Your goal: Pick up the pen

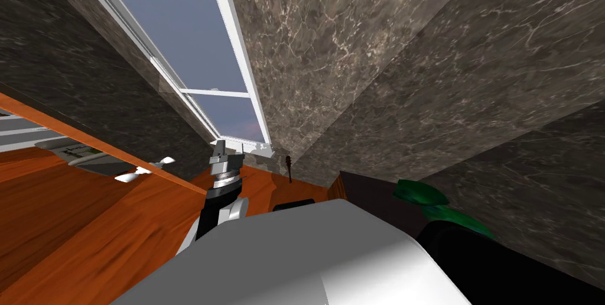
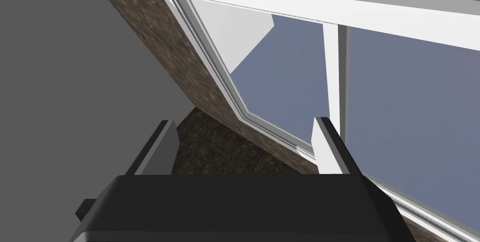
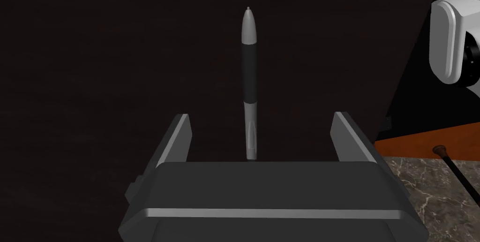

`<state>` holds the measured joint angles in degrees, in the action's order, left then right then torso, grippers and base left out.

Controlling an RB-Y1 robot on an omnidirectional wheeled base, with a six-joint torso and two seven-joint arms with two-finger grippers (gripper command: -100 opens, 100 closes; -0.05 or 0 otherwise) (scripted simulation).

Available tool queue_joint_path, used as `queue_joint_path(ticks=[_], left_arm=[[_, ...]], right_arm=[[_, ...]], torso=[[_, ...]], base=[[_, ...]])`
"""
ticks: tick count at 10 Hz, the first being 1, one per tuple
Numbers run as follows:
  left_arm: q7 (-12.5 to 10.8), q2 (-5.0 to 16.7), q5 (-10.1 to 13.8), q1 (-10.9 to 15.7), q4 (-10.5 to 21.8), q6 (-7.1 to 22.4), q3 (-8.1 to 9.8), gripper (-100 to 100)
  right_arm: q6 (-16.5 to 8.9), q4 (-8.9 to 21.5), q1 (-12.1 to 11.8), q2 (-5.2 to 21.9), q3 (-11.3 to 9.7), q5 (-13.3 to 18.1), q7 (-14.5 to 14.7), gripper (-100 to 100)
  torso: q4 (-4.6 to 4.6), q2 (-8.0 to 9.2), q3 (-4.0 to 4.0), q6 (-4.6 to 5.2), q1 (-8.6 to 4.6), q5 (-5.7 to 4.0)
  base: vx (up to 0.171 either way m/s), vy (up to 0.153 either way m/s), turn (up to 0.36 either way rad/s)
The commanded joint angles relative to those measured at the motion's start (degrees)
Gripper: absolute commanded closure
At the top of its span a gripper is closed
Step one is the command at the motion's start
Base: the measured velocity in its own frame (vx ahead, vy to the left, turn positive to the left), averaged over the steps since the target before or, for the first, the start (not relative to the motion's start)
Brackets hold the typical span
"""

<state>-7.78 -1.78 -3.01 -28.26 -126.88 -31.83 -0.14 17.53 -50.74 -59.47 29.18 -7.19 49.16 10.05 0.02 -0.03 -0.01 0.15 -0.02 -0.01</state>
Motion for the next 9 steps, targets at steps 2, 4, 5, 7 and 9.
queue_joint_path(ticks=[2,4,5,7,9], left_arm=[[0.00,0.00,0.00,0.00,0.00,0.00,0.00,0],[0.00,0.00,0.00,0.00,0.00,0.00,0.00,0],[0.00,0.00,0.00,-0.01,0.00,0.00,0.00,0],[0.00,0.00,0.00,-0.01,0.00,0.00,0.00,0],[0.00,0.00,0.00,-0.01,0.00,0.00,0.00,0]], right_arm=[[-1.06,2.68,3.11,-1.24,-0.86,-0.73,0.58,-100],[-1.38,1.31,2.24,-0.61,-1.28,-0.48,-0.30,100],[-1.36,1.31,2.22,-0.61,-1.26,-0.47,-0.29,100],[-1.32,1.30,2.21,-0.59,-1.27,-0.47,-0.28,100],[-1.32,1.30,2.21,-0.59,-1.27,-0.47,-0.28,0]], torso=[[0.01,0.03,0.02,0.00,0.01,0.00],[0.00,-0.03,-0.01,0.01,0.02,0.01],[-0.02,-0.11,-0.06,0.01,0.05,0.02],[-0.01,-0.14,-0.07,0.03,0.02,-0.02],[-0.01,-0.13,-0.06,0.03,0.01,-0.03]], base=[[-0.062,-0.014,0.034],[-0.015,-0.005,0.005],[0.000,0.000,0.000],[0.000,0.000,0.000],[0.000,0.000,0.000]])
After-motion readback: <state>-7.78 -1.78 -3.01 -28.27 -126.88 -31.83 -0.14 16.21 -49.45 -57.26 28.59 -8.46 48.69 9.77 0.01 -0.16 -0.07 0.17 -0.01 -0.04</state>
